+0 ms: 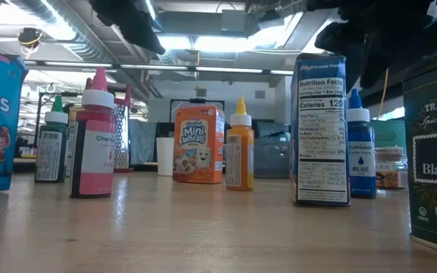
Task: Pick & Place Kitchen Items
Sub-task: Put the blue food coloring bottle into the black bin
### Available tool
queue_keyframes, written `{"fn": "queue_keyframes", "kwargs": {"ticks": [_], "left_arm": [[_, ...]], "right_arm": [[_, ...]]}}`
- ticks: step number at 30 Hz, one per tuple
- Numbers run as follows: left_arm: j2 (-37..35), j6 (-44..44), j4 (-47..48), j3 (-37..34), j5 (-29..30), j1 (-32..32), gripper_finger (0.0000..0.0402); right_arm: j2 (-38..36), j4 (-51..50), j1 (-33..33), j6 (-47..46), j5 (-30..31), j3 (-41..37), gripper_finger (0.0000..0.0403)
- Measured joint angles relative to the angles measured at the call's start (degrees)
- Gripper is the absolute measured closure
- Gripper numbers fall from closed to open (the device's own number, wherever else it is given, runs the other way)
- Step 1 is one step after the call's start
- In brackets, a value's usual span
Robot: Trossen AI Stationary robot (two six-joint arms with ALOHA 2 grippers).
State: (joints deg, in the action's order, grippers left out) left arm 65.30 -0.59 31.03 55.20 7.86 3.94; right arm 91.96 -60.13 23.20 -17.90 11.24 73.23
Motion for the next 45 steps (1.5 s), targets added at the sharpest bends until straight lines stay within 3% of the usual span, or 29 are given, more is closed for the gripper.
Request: {"fn": "queue_keyframes", "kwargs": {"ticks": [24, 45], "left_arm": [[0.02, 1.96, 0.70, 0.00, 1.64, 6.62, 0.0127], [0.02, 2.86, 2.64, 0.00, 4.59, 7.32, 0.0127]], "right_arm": [[-0.04, 15.80, -3.41, 5.64, -6.09, -12.78, 0.0192], [-0.04, 18.66, -3.43, 8.08, -6.07, -13.09, 0.0192]]}}
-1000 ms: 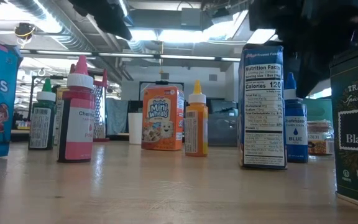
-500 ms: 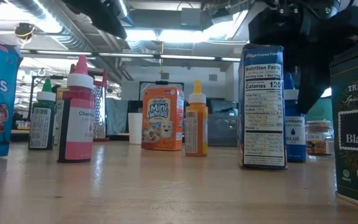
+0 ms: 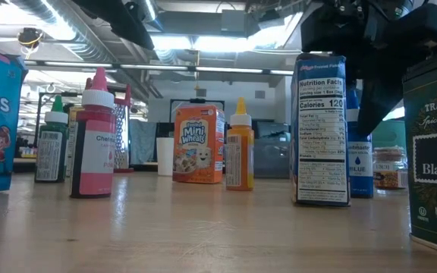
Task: Pick & Place Kitchen Items
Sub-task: Put the blue food coloring bottle into the black bin
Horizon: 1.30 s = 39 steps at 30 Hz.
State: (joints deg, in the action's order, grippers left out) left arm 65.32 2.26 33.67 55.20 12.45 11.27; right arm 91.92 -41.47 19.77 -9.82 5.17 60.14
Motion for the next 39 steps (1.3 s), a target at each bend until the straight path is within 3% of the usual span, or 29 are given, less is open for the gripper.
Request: {"fn": "queue_keyframes", "kwargs": {"ticks": [19, 30, 39], "left_arm": [[0.00, 0.02, -0.02, 0.00, 1.44, 0.00, 0.0127], [0.02, 0.02, 0.83, 0.00, 1.44, 0.33, 0.0127], [0.02, 0.02, 0.83, 0.00, 1.44, 0.33, 0.0127]], "right_arm": [[0.00, -0.04, -0.98, -1.29, -0.70, 0.02, 0.0194], [-0.02, -1.17, -2.92, -1.73, -3.04, 0.11, 0.0249], [-0.02, -2.03, -2.91, -1.46, -3.02, 0.38, 0.0251]]}}
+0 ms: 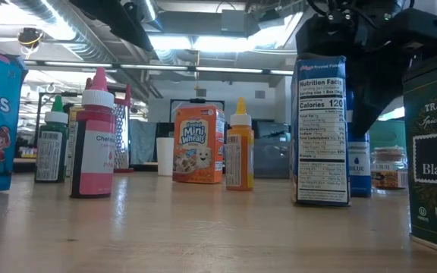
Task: Pick & Place Kitchen Items
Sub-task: Put the blue food coloring bottle into the black bin
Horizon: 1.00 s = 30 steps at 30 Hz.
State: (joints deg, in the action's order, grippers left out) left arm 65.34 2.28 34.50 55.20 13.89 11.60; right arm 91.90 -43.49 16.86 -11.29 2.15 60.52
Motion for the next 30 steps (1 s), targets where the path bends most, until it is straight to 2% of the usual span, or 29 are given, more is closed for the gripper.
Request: {"fn": "queue_keyframes", "kwargs": {"ticks": [5, 10, 17, 22, 26, 30], "left_arm": [[0.00, -0.02, 0.01, 0.00, 0.15, 0.00, 0.0127], [0.00, 0.00, 0.02, 0.00, 0.15, 0.00, 0.0127], [0.00, 0.09, 0.00, 0.00, 0.17, 0.00, 0.0127], [0.00, 0.23, -0.02, 0.00, 0.17, 0.00, 0.0127], [0.00, 0.54, -0.02, 0.00, 0.17, 0.00, 0.0127], [0.00, 0.57, -0.03, 0.00, 0.17, 0.00, 0.0127]], "right_arm": [[0.02, -8.46, 0.00, -1.78, 0.45, 4.50, 0.0251], [0.02, -18.16, -0.11, -1.89, 1.13, 12.75, 0.0251], [0.02, -31.54, -2.62, 1.60, 10.00, 27.92, 0.0251], [0.02, -29.54, -10.41, 11.77, 11.31, 36.13, 0.0251], [0.02, -24.14, -19.94, 18.94, 11.08, 37.98, 0.0251], [0.59, -19.83, -30.08, 22.45, 4.94, 37.80, 0.0251]]}}
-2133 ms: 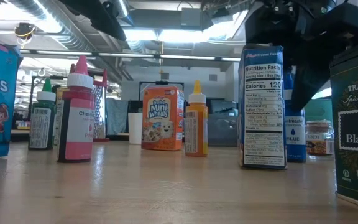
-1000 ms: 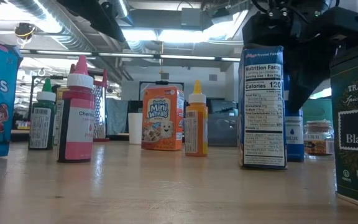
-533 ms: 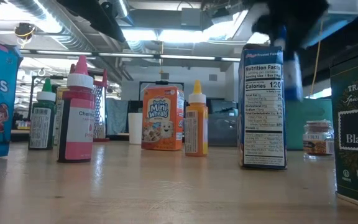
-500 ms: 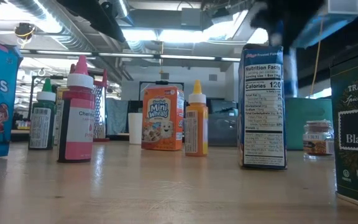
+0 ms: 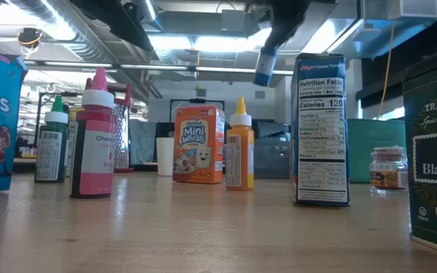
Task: Pick & Place Kitchen Items
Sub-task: Put the blue food coloring bottle into the black bin
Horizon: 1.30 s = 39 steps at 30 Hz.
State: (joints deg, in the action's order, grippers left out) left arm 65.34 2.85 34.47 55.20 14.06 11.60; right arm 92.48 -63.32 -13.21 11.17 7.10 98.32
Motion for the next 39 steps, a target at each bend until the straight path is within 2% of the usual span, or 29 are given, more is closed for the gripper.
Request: {"fn": "queue_keyframes", "kwargs": {"ticks": [4, 16, 22, 28, 39], "left_arm": [[0.00, -0.01, 0.00, 0.00, 0.00, 0.00, 0.0127], [0.00, 0.66, 0.03, 0.00, -0.02, 0.00, 0.0127], [0.00, 0.94, 0.00, 0.00, 0.00, 0.00, 0.0127], [0.00, 0.00, -0.07, 0.00, 0.42, -0.07, 0.0127], [0.00, -0.57, -0.06, 0.00, 1.92, -0.07, 0.0127]], "right_arm": [[2.80, 3.30, -6.75, 1.89, -5.63, -1.60, 0.0251], [14.55, 7.30, -18.27, 5.00, -5.81, -2.69, 0.0251], [17.12, 11.52, -23.44, 5.96, -7.58, -2.66, 0.0251], [19.33, 11.80, -25.99, 5.05, -9.48, -2.66, 0.0251], [20.02, 13.04, -26.34, 4.70, -9.51, -2.66, 0.0251]]}}
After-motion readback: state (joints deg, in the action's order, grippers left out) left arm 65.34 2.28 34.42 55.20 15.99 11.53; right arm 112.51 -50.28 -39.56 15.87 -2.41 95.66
